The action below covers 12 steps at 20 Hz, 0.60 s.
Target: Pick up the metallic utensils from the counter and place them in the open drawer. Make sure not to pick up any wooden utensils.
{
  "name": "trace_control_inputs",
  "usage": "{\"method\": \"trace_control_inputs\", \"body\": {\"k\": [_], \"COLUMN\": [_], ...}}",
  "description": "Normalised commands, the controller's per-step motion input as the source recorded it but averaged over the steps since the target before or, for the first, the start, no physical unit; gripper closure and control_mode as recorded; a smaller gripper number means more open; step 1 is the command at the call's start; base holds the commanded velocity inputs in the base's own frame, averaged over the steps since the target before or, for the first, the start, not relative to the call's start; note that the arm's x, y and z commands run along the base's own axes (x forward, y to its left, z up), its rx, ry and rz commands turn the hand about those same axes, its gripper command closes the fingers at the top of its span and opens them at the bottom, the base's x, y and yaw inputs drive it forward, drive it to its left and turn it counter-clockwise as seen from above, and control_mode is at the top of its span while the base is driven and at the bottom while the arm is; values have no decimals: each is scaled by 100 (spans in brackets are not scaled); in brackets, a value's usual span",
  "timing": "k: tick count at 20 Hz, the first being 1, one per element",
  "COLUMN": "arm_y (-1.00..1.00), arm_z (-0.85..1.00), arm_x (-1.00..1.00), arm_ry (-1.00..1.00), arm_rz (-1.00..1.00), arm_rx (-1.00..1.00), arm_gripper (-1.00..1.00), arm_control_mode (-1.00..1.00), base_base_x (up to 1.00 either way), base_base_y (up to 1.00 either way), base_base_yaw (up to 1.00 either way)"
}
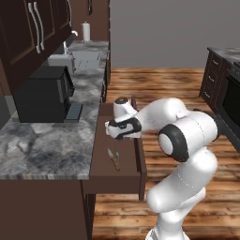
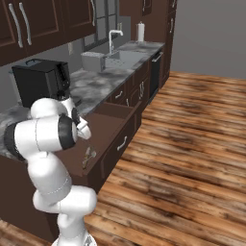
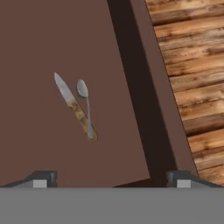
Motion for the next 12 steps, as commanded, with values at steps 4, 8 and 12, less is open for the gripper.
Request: {"method": "trace_control_inputs", "body": {"k": [4, 8, 12], "arm_y": [-37, -97, -100], "arm_z": [100, 64, 8], "arm_x": [-54, -78, -94], "arm_ry": [22, 13, 3], "arm_rz": [-1, -2, -7], "arm_rx": [0, 4, 1], "arm_gripper": [-100, -100, -100], "arm_control_mode": [-100, -100, -100], "base_base_x": [0, 0, 0], "base_base_y": [0, 0, 0], "base_base_yaw": [0, 0, 0]}}
